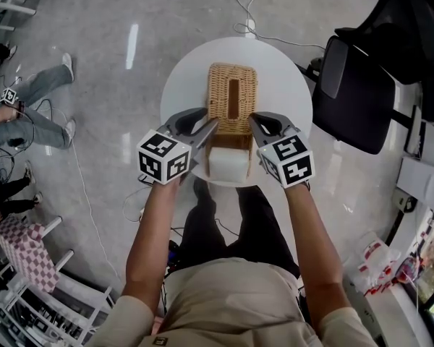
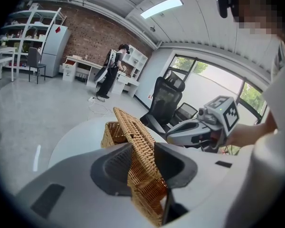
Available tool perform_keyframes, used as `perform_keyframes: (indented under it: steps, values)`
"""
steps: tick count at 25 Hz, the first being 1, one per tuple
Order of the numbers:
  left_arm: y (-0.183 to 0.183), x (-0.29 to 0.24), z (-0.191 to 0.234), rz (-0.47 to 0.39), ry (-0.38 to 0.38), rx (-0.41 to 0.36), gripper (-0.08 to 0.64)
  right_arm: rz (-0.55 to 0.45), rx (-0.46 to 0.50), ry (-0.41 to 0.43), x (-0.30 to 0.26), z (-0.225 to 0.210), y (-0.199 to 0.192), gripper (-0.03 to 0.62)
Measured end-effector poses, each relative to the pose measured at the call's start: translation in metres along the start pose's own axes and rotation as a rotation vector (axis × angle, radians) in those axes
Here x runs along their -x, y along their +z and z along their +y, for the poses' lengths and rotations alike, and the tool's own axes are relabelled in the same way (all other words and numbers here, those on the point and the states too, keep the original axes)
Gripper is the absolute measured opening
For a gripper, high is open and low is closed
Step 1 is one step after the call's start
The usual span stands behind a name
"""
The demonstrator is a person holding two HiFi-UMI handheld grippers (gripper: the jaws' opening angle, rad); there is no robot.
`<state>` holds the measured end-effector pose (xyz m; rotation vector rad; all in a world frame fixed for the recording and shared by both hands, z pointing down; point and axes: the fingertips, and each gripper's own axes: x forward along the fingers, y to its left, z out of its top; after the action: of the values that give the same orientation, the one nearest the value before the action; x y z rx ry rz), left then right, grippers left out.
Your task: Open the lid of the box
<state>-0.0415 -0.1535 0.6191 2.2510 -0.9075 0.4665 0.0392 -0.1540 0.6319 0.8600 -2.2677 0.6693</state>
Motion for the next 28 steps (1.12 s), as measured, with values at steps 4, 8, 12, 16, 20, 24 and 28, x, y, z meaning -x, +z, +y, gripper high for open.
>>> perform_keyframes:
  steps: [4, 8, 12, 16, 20, 24, 28]
  values:
    - [0.007, 0.003, -0.008, -0.008, -0.009, -0.017, 0.121, -0.023, 0.005, 0.007, 0.005, 0.006, 0.009, -0.006]
    - [0.015, 0.003, -0.016, -0.024, -0.020, -0.027, 0.121, -0.043, 0.003, 0.009, 0.010, 0.006, 0.018, -0.005]
    - [0.021, 0.001, -0.027, -0.038, -0.037, -0.038, 0.121, -0.063, -0.004, 0.013, 0.015, 0.007, 0.024, -0.005]
    - [0.027, 0.002, -0.033, -0.046, -0.049, -0.056, 0.121, -0.094, -0.018, 0.022, 0.019, 0.010, 0.036, -0.005]
    - [0.032, 0.002, -0.044, -0.055, -0.070, -0.078, 0.121, -0.133, -0.039, 0.051, 0.025, 0.018, 0.050, 0.019]
    - [0.037, 0.000, -0.055, -0.058, -0.087, -0.105, 0.121, -0.155, -0.040, 0.061, 0.030, 0.021, 0.062, 0.034]
    - [0.042, -0.002, -0.066, -0.059, -0.103, -0.132, 0.121, -0.175, -0.048, 0.072, 0.035, 0.025, 0.074, 0.052]
